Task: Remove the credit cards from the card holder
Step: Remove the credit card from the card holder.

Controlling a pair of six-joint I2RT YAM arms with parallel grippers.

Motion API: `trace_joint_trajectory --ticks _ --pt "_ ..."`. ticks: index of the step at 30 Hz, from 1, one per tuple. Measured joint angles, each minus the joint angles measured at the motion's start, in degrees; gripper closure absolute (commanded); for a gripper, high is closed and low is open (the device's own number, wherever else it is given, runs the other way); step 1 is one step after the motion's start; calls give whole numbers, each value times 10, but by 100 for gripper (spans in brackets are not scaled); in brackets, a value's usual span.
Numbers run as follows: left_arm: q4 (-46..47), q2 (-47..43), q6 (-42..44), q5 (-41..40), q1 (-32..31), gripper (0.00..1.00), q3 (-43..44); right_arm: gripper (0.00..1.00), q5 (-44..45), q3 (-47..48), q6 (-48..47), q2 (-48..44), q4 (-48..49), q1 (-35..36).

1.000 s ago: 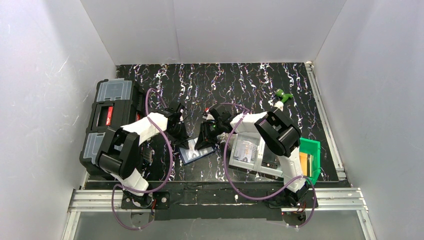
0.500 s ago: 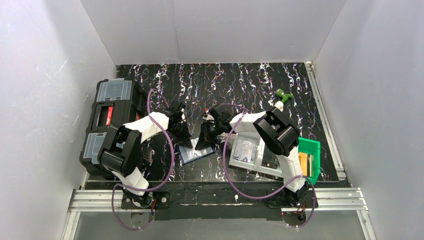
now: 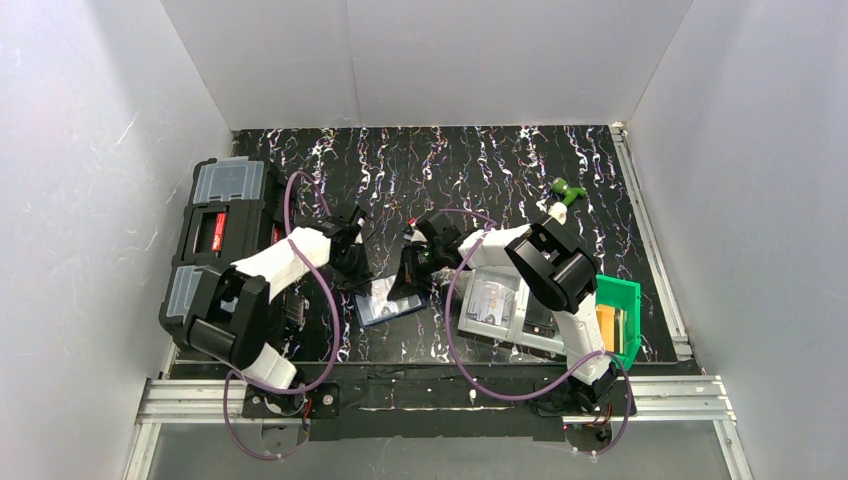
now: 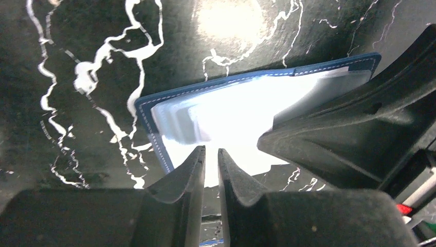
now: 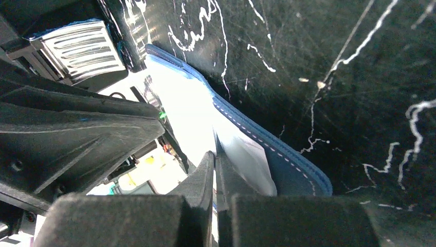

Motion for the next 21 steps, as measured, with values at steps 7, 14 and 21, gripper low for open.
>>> trace_joint_trajectory --ticks 7,14,21 --pt "-4 -17 0 -15 0 93 -20 99 3 -2 6 -1 3 0" --pt "0 -4 -2 -15 1 99 -25 99 11 -2 3 -4 -1 0" --pt "-15 17 -3 -16 1 100 -7 91 27 -3 -4 -14 -13 1"
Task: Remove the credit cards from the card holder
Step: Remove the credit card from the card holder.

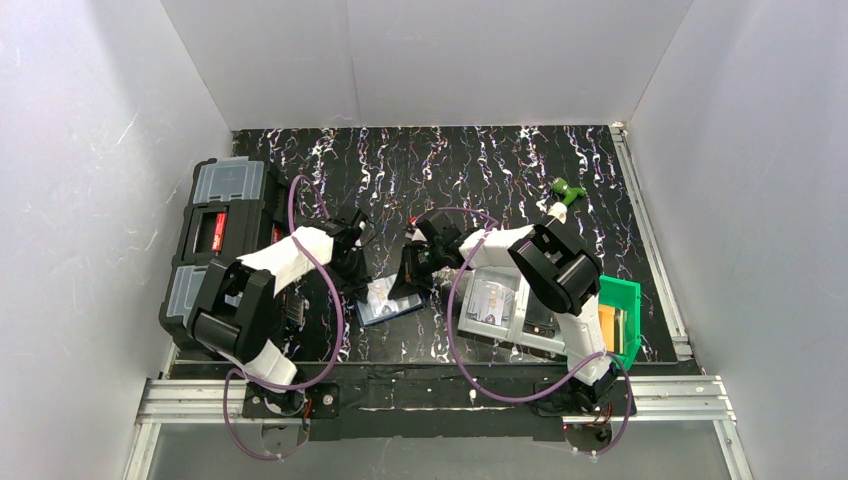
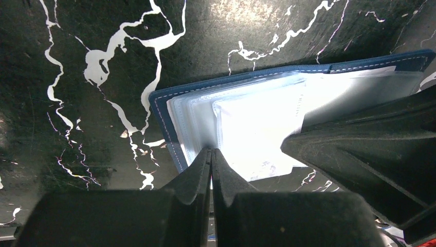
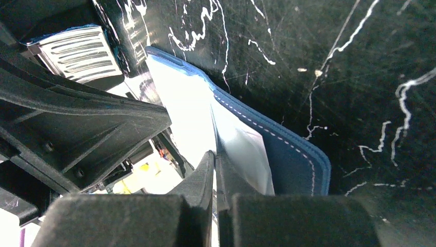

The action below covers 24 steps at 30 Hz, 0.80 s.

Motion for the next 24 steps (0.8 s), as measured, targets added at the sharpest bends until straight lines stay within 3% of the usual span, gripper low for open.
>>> trace_joint_trajectory --ticks 4,14,19,24 --pt "-9 8 -1 0 0 100 8 82 5 -6 -1 -4 0 -1" --pt "-14 13 -4 -1 0 100 13 69 -13 -20 7 -4 32 -6" --pt "-16 16 -4 -1 0 100 15 70 -25 -31 23 -4 60 -9" --pt "-17 16 -4 -2 0 100 16 80 -30 -41 35 -4 81 -12"
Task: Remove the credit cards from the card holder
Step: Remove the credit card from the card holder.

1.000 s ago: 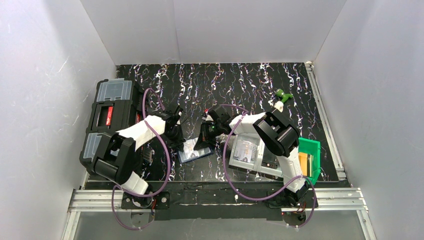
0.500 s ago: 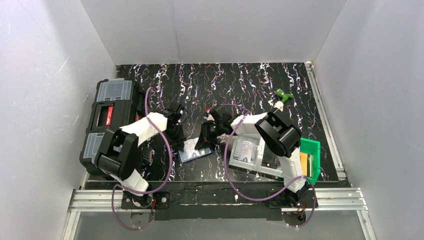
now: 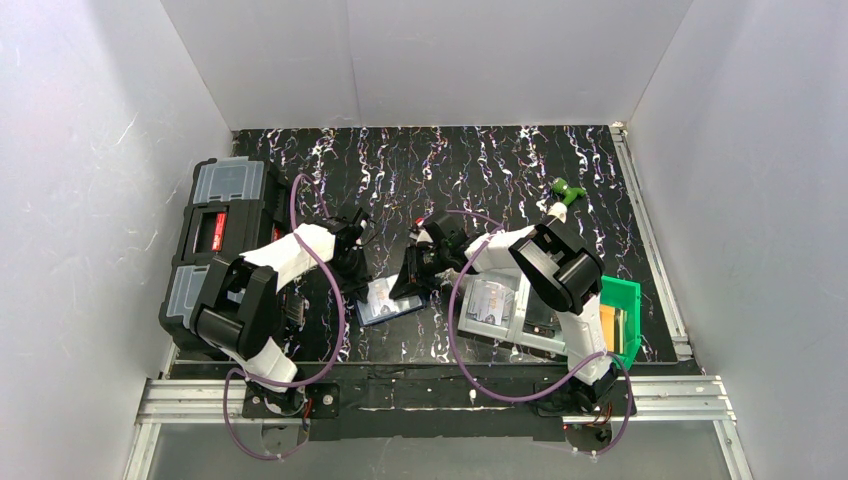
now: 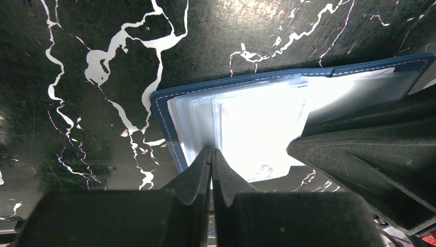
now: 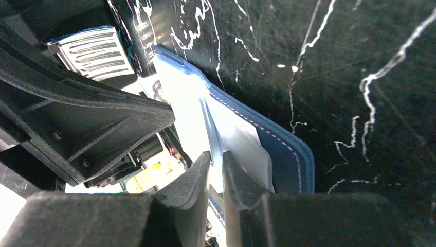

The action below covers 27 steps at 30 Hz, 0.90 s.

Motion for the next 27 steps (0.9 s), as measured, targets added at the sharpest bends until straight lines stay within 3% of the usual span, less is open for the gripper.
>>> trace_joint_trajectory --ticks 15,27 --pt "0 0 0 -1 0 100 0 97 0 -2 13 3 10 -1" --pt "-6 6 0 -1 0 100 6 99 14 -28 1 -14 8 -19"
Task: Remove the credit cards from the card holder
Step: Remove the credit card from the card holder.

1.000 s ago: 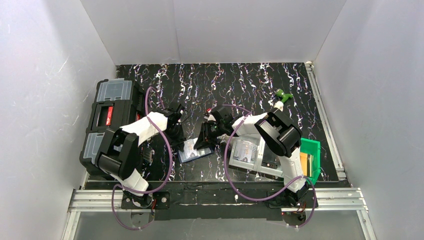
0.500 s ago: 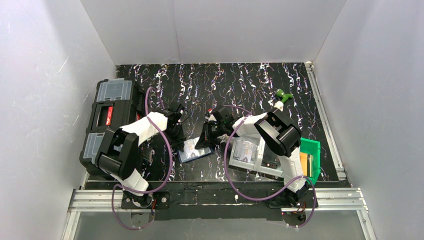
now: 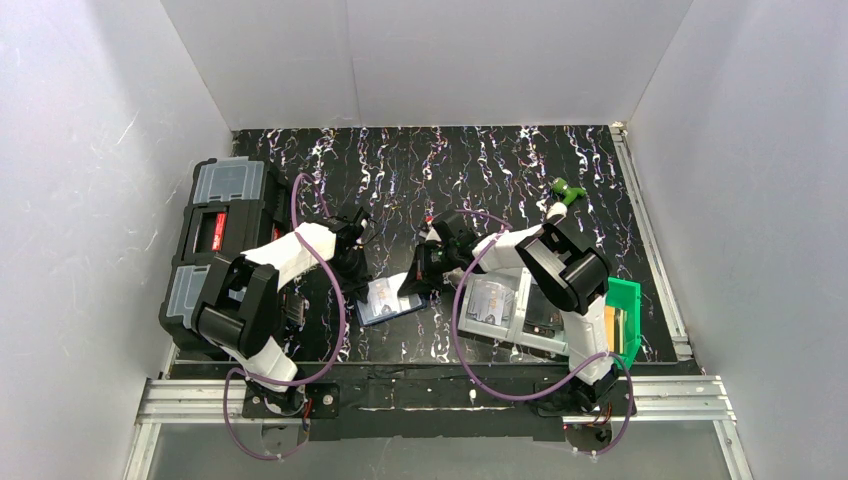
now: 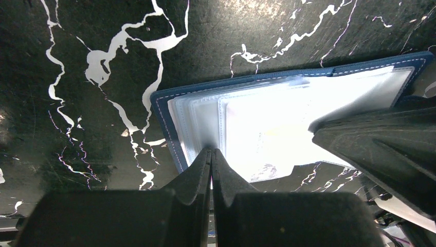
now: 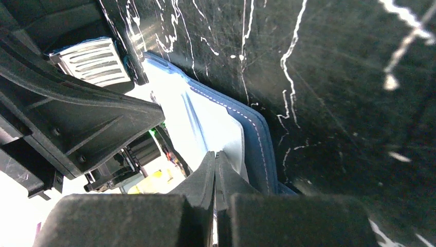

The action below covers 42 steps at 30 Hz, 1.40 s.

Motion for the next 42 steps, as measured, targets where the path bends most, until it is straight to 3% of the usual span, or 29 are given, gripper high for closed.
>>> trace_joint_trajectory --ticks 3,7,12,26,33,42 --pt "-1 1 0 0 0 100 1 96 4 -4 -3 -4 -1 -6" --pt "-1 1 0 0 0 100 1 76 0 -4 -3 -5 0 -8" --pt "-2 2 0 0 0 100 2 66 -18 -4 -1 -4 15 -8" --pt "-3 4 0 0 0 100 3 71 -61 51 17 48 30 6" --pt "-4 5 0 0 0 100 4 84 -63 55 21 55 30 10" --pt "-6 7 0 0 0 100 6 89 -62 48 26 55 40 7"
